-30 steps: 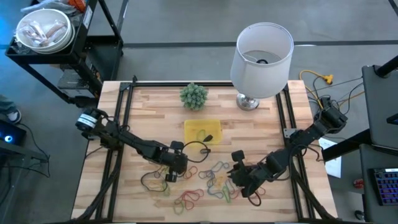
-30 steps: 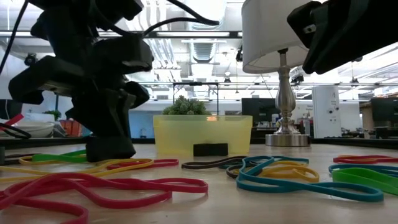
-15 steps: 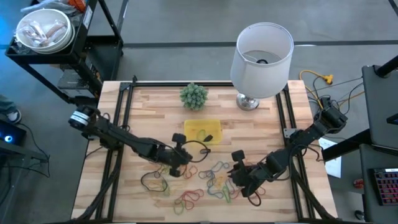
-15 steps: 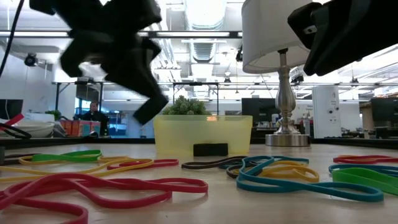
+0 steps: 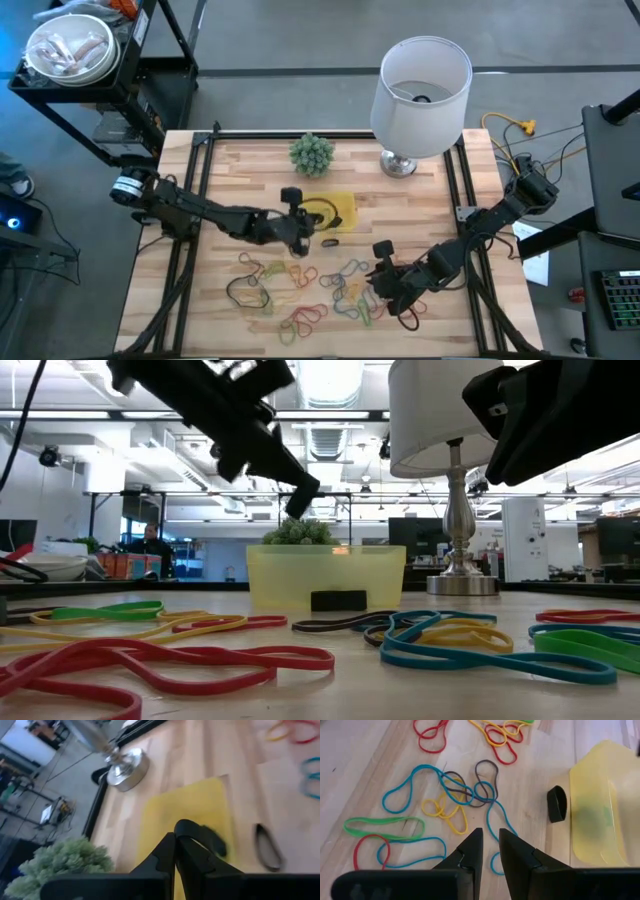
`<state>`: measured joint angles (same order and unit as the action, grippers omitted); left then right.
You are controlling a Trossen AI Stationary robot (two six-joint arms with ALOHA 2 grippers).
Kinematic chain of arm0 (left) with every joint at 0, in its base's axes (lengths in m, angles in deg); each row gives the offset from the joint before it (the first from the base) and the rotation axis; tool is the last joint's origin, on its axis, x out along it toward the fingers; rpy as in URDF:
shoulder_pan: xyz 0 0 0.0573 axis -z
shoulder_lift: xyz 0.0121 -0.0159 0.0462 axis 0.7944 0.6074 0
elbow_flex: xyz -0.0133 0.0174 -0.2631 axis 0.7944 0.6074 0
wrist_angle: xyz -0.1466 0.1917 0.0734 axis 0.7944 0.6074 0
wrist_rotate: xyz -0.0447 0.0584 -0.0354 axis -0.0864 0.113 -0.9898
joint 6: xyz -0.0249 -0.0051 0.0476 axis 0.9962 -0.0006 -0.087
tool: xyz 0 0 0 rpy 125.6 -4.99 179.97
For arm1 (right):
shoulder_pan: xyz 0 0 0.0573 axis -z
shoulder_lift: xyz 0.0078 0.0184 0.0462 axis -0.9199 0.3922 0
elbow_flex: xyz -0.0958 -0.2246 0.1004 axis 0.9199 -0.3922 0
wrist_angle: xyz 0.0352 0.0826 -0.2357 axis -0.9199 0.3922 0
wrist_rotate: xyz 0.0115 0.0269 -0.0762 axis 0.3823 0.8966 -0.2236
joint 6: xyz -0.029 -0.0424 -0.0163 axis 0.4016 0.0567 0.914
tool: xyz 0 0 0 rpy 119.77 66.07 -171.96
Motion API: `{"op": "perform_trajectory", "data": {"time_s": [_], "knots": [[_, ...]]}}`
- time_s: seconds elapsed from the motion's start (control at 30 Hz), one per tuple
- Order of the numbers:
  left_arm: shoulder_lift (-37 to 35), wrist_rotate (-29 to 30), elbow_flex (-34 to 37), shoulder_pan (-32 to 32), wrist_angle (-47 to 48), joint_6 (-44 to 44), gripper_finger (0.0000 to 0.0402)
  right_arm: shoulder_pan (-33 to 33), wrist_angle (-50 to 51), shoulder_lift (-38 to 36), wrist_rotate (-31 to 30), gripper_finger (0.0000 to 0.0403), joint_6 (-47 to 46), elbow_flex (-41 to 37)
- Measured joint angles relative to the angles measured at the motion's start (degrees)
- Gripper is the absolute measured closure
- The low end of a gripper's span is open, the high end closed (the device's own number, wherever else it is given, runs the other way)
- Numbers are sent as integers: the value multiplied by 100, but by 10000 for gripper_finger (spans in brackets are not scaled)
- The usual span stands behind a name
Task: Pick and place rubber bands into bin
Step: Put the black rubber band into the yellow bin
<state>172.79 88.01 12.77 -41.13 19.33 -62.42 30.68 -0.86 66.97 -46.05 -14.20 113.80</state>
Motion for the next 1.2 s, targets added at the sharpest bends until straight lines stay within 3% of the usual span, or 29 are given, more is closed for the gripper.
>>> {"op": "perform_trajectory", "data": {"time_s": [0.23, 0.53, 1.07, 1.2], "knots": [[8, -598, 103, -598, -116, 69, 402, 0, -1, 0, 1, 346, 0, 0], [15, -1165, 110, -852, -146, 72, 399, 0, -3, 0, 4, 346, 0, 0], [15, -1217, 110, -892, -49, 80, 282, 0, -5, 0, 6, 346, -1, 0], [15, -1986, 45, -1060, 254, 214, 278, 0, -6, 0, 8, 346, -2, 0]]}}
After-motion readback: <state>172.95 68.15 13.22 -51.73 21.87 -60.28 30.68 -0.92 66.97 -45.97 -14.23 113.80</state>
